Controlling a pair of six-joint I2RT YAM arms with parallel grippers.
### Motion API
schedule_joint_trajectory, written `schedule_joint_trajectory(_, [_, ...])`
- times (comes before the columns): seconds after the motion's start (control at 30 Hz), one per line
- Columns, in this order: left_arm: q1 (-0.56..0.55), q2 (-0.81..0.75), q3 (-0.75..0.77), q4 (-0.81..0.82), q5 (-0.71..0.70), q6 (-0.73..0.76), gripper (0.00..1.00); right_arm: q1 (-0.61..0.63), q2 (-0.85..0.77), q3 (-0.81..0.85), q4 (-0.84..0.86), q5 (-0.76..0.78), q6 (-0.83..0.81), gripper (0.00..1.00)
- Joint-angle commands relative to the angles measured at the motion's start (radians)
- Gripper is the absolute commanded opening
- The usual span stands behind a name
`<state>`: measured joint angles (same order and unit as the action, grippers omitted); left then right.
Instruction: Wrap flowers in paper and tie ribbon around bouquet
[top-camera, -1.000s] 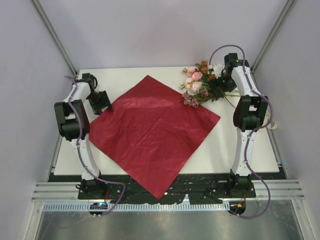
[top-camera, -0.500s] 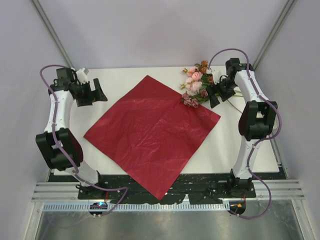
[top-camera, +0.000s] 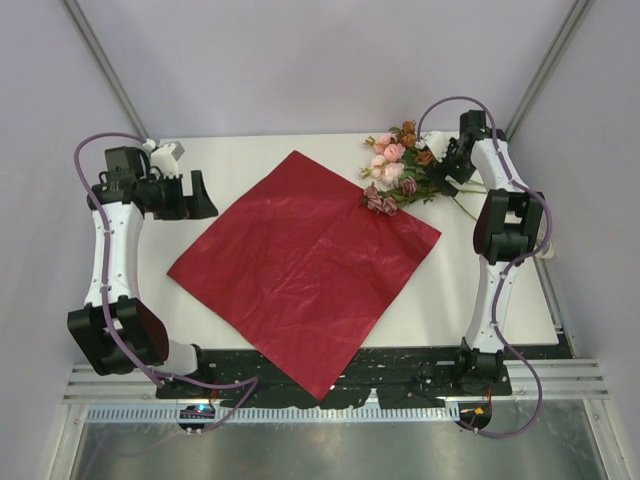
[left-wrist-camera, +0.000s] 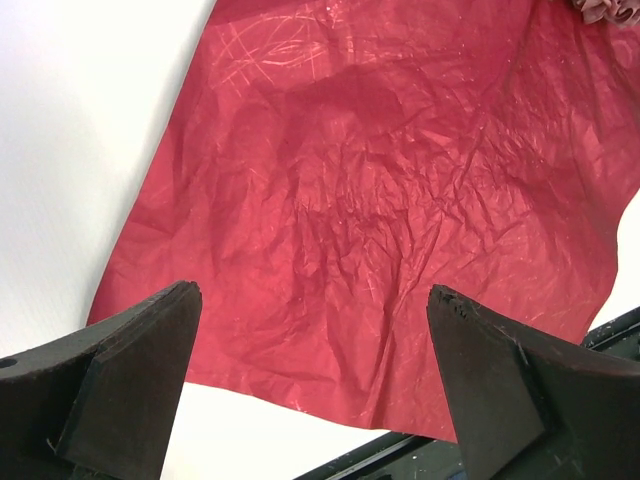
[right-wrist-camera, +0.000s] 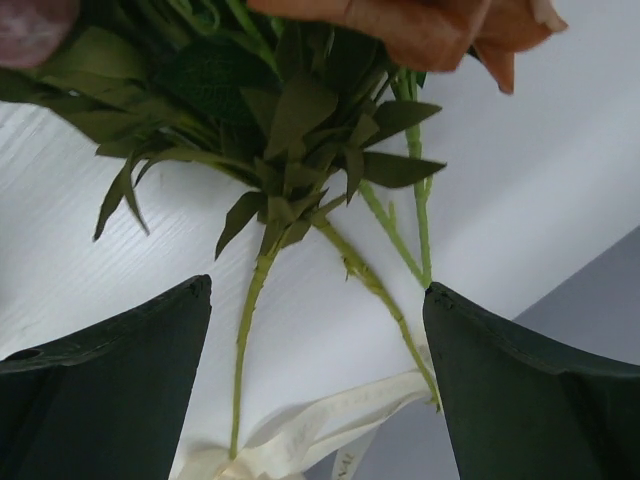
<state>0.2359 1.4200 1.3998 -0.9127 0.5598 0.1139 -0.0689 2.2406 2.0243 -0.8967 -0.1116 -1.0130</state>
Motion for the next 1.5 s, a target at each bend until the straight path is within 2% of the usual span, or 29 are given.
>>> schedule_joint_trajectory(0.0, [-0.001,-0.007,0.013,-0.028,0.003,0.02,1.0,0.006,0.097,0.108,0.013,-0.017,-0.096,0.91])
schedule_joint_trajectory(0.07, [-0.001,-0.009,0.018,-0.034,-0.008,0.026,1.0,0.007,0.117,0.096,0.047,-0.013,-0.133,0.92])
schedule_joint_trajectory(0.27, [-0.003,-0.015,0.016,-0.06,-0.046,0.036,0.99,0.006,0.135,-0.016,0.289,0.03,-0.284,0.98])
schedule_joint_trajectory(0.4, [-0.001,-0.016,0.033,-0.069,-0.081,0.047,1.0,0.006,0.2,0.025,0.311,0.029,-0.376,0.96])
schedule_joint_trajectory(0.47, [-0.001,-0.01,0.047,-0.075,-0.101,0.053,1.0,0.006,0.227,0.045,0.292,0.012,-0.426,0.89])
schedule_joint_trajectory(0.6, [-0.001,-0.004,0.083,-0.094,-0.126,0.061,1.0,0.004,0.267,0.098,0.237,-0.057,-0.486,0.56])
schedule_joint_trajectory(0.7, [-0.001,0.002,0.1,-0.098,-0.139,0.064,0.99,0.006,0.284,0.134,0.206,-0.1,-0.498,0.37])
schedule_joint_trajectory(0.73, [-0.001,0.003,0.105,-0.1,-0.146,0.064,0.99,0.009,0.283,0.134,0.217,-0.102,-0.48,0.2])
schedule_joint_trajectory(0.8, [-0.001,0.007,0.119,-0.104,-0.147,0.063,0.99,0.012,0.269,0.149,0.242,-0.121,-0.4,0.06])
schedule_joint_trajectory(0.93, [-0.001,0.013,0.131,-0.106,-0.144,0.049,0.99,0.0,0.147,0.159,0.246,-0.255,-0.204,0.06])
schedule_joint_trajectory(1.07, [-0.001,0.011,0.131,-0.095,-0.135,0.044,0.99,-0.031,-0.025,0.071,0.277,-0.445,-0.004,0.06])
schedule_joint_trajectory(1.2, [0.0,0.007,0.127,-0.075,-0.123,0.03,0.99,-0.055,-0.163,-0.021,0.315,-0.537,0.166,0.06])
schedule_joint_trajectory(1.47, [-0.001,-0.01,0.099,-0.052,-0.103,0.004,1.0,-0.138,-0.295,-0.065,0.39,-0.718,0.659,0.06])
